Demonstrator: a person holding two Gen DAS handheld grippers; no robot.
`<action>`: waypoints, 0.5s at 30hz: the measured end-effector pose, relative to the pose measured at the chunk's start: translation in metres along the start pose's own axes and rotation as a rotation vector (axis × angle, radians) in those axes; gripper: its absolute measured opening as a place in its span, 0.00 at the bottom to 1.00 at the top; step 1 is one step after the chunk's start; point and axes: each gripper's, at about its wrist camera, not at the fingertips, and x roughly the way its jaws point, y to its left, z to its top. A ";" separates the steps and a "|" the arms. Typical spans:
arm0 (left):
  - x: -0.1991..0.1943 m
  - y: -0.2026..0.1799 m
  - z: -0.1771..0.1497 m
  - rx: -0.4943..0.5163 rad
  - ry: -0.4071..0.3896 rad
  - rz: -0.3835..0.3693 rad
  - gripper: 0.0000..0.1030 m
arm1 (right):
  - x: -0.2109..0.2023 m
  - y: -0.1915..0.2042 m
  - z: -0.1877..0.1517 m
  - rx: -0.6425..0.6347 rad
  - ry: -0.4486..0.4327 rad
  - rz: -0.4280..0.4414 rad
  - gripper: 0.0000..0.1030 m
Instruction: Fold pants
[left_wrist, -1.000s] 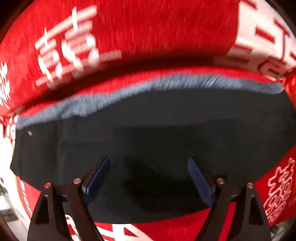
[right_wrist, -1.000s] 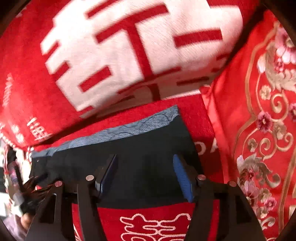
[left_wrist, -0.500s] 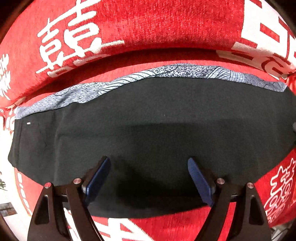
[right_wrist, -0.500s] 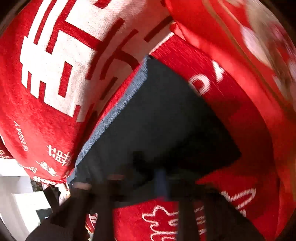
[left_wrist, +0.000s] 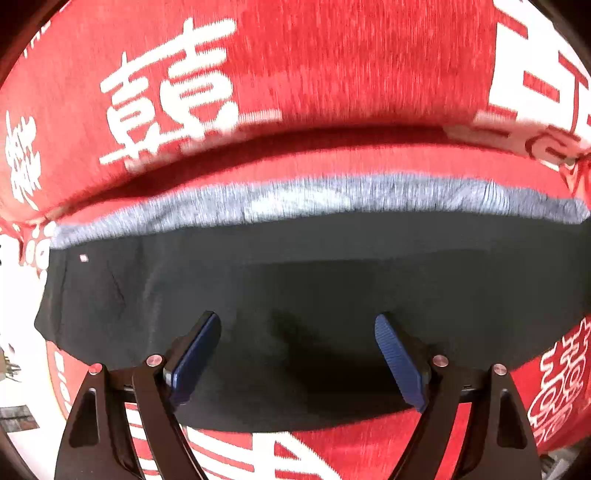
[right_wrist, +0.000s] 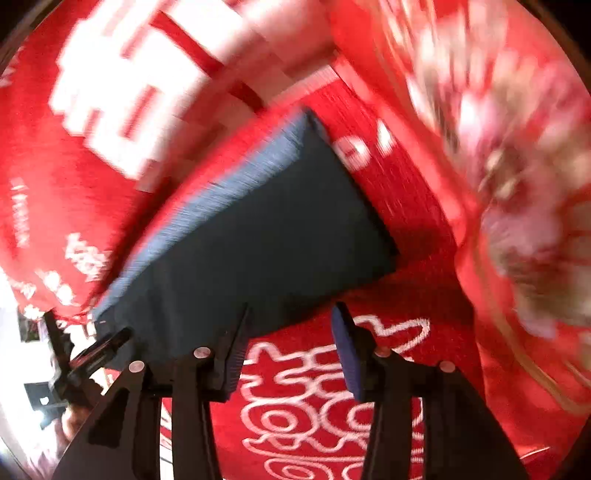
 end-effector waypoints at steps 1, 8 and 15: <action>0.000 -0.002 0.005 0.002 -0.007 0.005 0.84 | -0.007 0.011 0.008 -0.056 -0.031 -0.020 0.48; 0.031 -0.015 0.015 0.060 0.034 0.087 0.84 | 0.053 0.027 0.056 -0.174 0.033 -0.155 0.43; 0.022 0.048 -0.014 -0.005 0.091 0.090 0.89 | 0.028 -0.010 0.039 0.014 0.006 -0.156 0.26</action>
